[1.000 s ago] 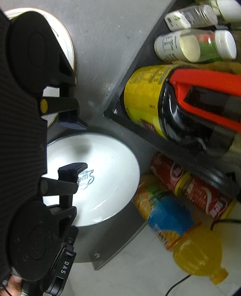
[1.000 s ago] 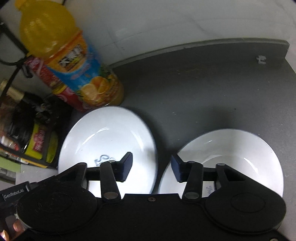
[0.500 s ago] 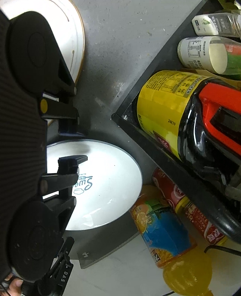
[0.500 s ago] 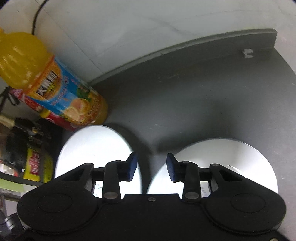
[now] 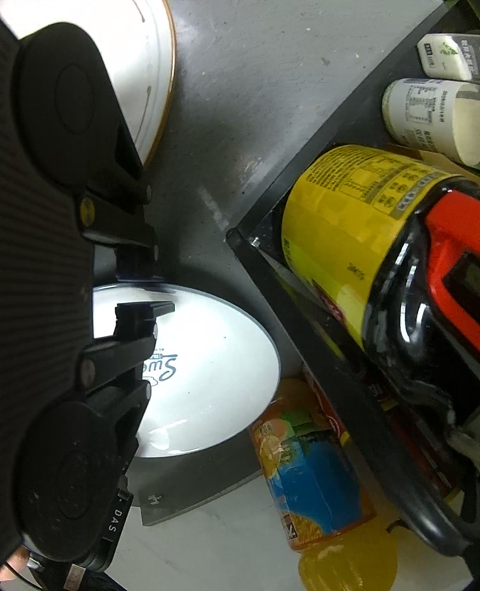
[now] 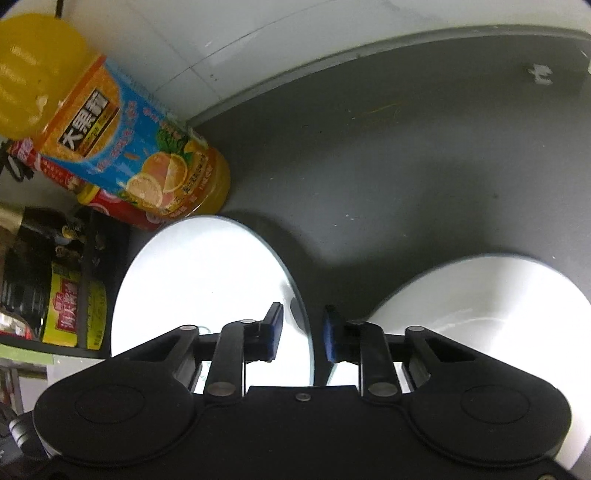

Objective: Organize plates and bowls
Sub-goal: 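Lift the 'Sweet' plate with both grippers toward the gold-rimmed plate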

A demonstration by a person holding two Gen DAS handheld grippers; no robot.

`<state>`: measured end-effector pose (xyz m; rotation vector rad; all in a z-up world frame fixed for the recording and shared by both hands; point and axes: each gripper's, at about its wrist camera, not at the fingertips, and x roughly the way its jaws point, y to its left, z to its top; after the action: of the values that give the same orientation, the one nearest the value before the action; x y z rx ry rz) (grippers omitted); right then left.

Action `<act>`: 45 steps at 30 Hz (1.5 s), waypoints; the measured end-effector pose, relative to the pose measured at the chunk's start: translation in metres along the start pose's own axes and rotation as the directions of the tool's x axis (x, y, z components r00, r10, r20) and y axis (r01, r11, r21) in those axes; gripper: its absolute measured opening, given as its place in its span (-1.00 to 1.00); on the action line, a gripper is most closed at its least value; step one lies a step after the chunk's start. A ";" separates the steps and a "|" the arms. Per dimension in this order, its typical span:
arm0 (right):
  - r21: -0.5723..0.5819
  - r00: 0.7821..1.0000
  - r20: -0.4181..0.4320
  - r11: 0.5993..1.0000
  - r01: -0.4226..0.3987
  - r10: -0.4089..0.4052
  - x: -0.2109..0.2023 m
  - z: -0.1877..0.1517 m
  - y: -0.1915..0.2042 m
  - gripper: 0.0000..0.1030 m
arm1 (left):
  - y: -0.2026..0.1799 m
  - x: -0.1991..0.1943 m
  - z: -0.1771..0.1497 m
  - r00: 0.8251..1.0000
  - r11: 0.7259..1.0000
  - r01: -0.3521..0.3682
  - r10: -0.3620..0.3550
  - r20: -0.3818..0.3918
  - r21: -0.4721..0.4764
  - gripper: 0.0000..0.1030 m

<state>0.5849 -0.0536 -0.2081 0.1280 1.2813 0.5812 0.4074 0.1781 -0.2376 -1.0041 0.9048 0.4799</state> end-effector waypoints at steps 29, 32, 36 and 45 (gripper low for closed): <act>-0.061 0.988 0.081 0.990 -0.127 0.132 -0.035 -0.032 -0.002 -0.88 | 0.000 -0.026 0.004 0.999 0.999 0.028 -0.029 0.026 0.019 -0.89; -0.068 0.985 0.094 0.988 -0.139 0.145 -0.042 -0.035 -0.001 -0.87 | 0.000 -0.035 0.000 0.999 0.999 0.032 -0.033 0.042 0.029 -0.89; -0.082 0.980 0.113 0.985 -0.153 0.162 -0.054 -0.040 0.004 -0.87 | 0.000 -0.048 -0.005 0.998 0.999 0.036 -0.038 0.058 0.036 -0.89; -0.171 0.973 0.103 0.968 -0.186 0.205 -0.071 -0.050 0.023 -0.87 | 0.010 -0.089 -0.022 0.994 1.000 0.027 -0.027 0.104 0.001 -0.89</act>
<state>0.5189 -0.0787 -0.1522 0.1542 1.1074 0.8324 0.3413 0.1680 -0.1739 -0.9817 0.7967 0.5051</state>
